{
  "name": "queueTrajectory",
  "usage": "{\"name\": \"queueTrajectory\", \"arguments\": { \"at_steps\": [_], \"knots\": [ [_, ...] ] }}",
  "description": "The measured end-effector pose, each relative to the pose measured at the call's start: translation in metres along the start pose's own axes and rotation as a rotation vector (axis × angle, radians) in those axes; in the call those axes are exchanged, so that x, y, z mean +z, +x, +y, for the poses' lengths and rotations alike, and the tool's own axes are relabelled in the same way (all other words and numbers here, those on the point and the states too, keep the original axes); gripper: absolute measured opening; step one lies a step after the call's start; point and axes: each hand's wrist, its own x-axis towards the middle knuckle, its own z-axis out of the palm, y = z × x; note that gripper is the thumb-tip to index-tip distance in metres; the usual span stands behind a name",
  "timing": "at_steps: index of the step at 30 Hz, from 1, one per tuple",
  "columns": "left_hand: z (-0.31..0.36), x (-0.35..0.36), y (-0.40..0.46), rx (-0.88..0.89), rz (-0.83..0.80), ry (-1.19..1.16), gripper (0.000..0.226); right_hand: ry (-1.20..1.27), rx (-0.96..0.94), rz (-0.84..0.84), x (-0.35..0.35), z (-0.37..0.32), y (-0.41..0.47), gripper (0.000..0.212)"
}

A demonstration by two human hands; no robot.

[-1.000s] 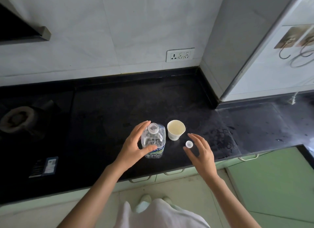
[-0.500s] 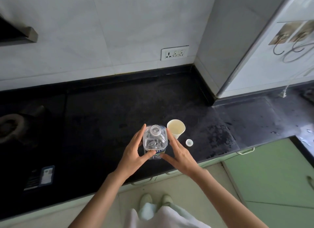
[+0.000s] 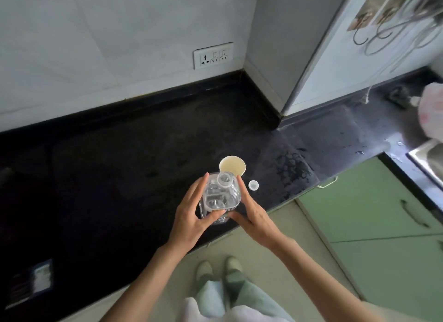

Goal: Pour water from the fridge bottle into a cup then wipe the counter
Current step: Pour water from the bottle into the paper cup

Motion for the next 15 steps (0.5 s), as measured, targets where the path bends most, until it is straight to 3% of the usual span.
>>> {"name": "queueTrajectory", "arguments": {
  "at_steps": [4,10,15],
  "knots": [
    [0.016,0.025,0.001,0.032,-0.046,-0.019,0.076,-0.026,0.033,0.121,-0.014,0.005,-0.026,0.091],
    [0.046,0.067,0.004,-0.004,-0.066,-0.222,0.072,0.088,0.039,0.310,-0.037,0.004,-0.059,0.069],
    [0.066,0.089,0.002,-0.089,-0.046,-0.389,0.076,0.152,0.029,0.393,-0.057,0.000,-0.071,0.064]
  ]
}}
